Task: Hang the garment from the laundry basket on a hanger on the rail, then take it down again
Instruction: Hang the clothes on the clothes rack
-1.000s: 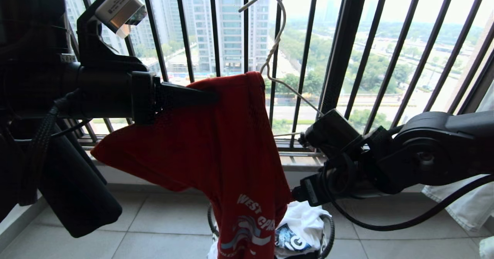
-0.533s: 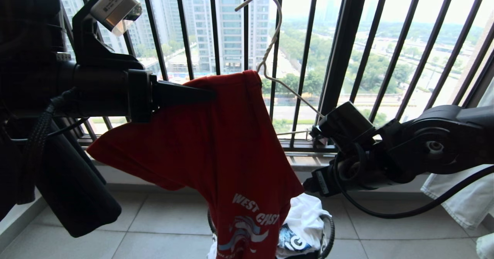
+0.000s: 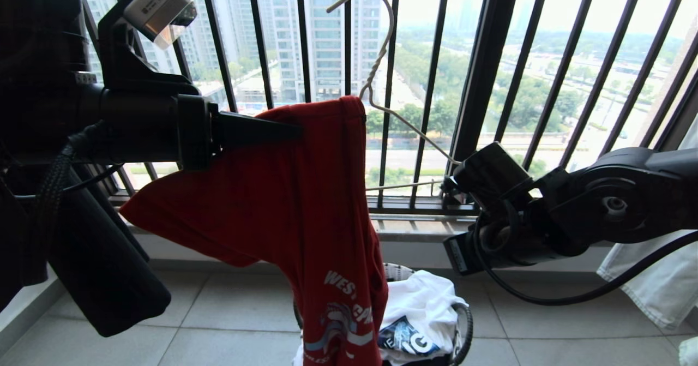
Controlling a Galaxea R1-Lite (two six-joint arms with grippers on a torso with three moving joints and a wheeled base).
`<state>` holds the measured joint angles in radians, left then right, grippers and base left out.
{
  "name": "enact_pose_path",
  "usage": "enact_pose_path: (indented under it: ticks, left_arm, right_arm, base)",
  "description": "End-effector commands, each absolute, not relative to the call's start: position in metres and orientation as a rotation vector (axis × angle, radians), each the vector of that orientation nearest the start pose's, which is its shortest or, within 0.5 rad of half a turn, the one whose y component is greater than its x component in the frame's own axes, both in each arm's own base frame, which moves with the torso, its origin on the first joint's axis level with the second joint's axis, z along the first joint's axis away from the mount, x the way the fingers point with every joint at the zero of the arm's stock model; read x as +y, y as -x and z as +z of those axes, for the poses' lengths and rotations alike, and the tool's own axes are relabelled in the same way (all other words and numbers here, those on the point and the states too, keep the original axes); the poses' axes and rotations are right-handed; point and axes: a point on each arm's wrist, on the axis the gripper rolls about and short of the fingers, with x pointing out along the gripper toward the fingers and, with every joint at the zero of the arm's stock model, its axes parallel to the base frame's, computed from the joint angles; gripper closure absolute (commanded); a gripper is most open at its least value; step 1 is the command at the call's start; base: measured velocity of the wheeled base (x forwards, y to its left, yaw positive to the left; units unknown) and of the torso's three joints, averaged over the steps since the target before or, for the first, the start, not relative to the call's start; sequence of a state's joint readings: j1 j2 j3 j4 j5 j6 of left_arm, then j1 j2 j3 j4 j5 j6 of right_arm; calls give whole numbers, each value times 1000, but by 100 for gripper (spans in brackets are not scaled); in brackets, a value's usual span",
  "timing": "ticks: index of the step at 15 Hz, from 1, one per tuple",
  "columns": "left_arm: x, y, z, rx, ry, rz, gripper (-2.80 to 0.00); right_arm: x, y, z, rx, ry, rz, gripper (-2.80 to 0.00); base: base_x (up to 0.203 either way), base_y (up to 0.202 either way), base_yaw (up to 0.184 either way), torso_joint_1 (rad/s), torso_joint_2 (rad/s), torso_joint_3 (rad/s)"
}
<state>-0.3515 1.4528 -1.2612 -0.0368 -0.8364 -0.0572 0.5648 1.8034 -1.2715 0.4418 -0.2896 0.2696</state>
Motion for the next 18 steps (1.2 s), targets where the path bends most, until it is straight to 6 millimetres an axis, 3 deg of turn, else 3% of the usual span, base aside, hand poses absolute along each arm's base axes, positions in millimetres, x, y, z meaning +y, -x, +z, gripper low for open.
enact_pose_path:
  ticks: [1,4,12,13,18]
  left_arm:
    - [-100,-224,324,196,91,-1185,0]
    - [-99,-226,323,197,92,-1179,0]
    - [-97,-227,324,192,92,-1169,0]
    - [-97,-227,324,192,92,-1169,0]
    - [-94,-228,326,169,89,-1157,0]
  right_arm:
    - [160,-271,185,909,143,117,0]
    - [159,-269,188,923,77,165,0]
    - [159,-245,198,1089,-302,518,0]
    - [159,-244,196,1079,-318,542,-280]
    - [179,-243,179,1000,-491,585,-280]
  base:
    - [0,0,0,0,0,0]
    - [0,0,0,0,0,0]
    - [0,0,0,0,0,0]
    - [0,0,0,0,0,0]
    - [0,0,0,0,0,0]
